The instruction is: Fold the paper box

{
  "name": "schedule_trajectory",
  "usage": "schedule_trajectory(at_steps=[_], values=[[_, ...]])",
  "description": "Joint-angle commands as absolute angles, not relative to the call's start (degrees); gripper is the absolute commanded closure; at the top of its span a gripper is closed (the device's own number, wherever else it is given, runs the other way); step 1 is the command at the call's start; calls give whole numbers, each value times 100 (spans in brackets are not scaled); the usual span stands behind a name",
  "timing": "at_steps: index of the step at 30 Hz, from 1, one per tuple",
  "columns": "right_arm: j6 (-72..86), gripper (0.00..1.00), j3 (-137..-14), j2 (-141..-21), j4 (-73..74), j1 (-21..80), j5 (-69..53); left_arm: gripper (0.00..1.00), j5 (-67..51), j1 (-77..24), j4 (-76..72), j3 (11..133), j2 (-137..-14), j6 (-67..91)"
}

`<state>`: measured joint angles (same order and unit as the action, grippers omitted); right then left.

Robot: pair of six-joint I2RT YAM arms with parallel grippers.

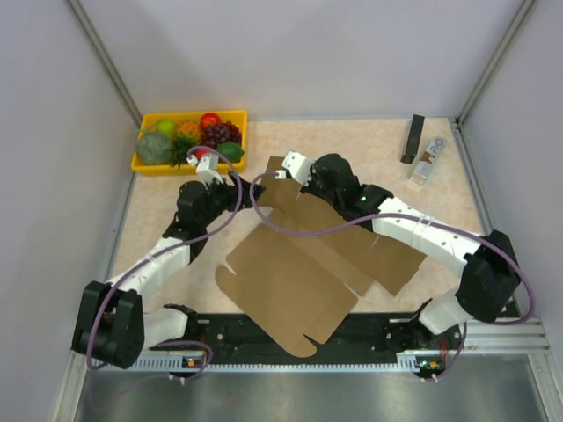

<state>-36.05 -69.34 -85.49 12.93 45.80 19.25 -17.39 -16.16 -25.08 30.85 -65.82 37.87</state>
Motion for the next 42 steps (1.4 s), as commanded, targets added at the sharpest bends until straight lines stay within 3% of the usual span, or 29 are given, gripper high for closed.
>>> schedule_trajectory(at_steps=[1,5,9,10,11,13,19,22,26,30,38,42], values=[[-3718,100,-6891,-8244,1028,4702,2039,24,-1994,-1635,-2320,4042,-7310,2980],[-3823,100,-6812,-8235,923,4869,2266,29,-2057,-1635,-2548,4350,-7585,2804],[-4122,100,-6513,-8271,458,5203,2768,43,-1942,-1617,-2760,4499,-7725,2891],[-4166,100,-6460,-8271,387,5316,2856,41,-1968,-1608,-2725,4543,-7760,2926],[-4253,100,-6399,-8279,282,5378,2970,31,-2047,-1600,-2690,4587,-7787,2988],[-4324,100,-6363,-8288,229,5493,3076,24,-2196,-1538,-2419,4772,-7831,3041],[-4658,100,-6153,-8463,44,5976,3691,24,-2672,-1397,-2829,4334,-7612,3181],[-4816,100,-6082,-8692,-237,6240,4156,37,-2882,-1371,-2769,4184,-7384,3278],[-4616,100,-5968,-8736,-326,6363,4201,46,-3102,-1371,-2742,3894,-6883,3244],[-4369,99,-5845,-8684,-325,6390,4131,59,-2649,-1380,-2804,3246,-6180,2866],[-4061,99,-5581,-8456,-554,6407,3982,59,-2496,-1589,-4437,1952,-5423,2998],[-4008,99,-5537,-8350,-571,6416,3744,60,-1962,-2538,-4957,1872,-5808,1586]])
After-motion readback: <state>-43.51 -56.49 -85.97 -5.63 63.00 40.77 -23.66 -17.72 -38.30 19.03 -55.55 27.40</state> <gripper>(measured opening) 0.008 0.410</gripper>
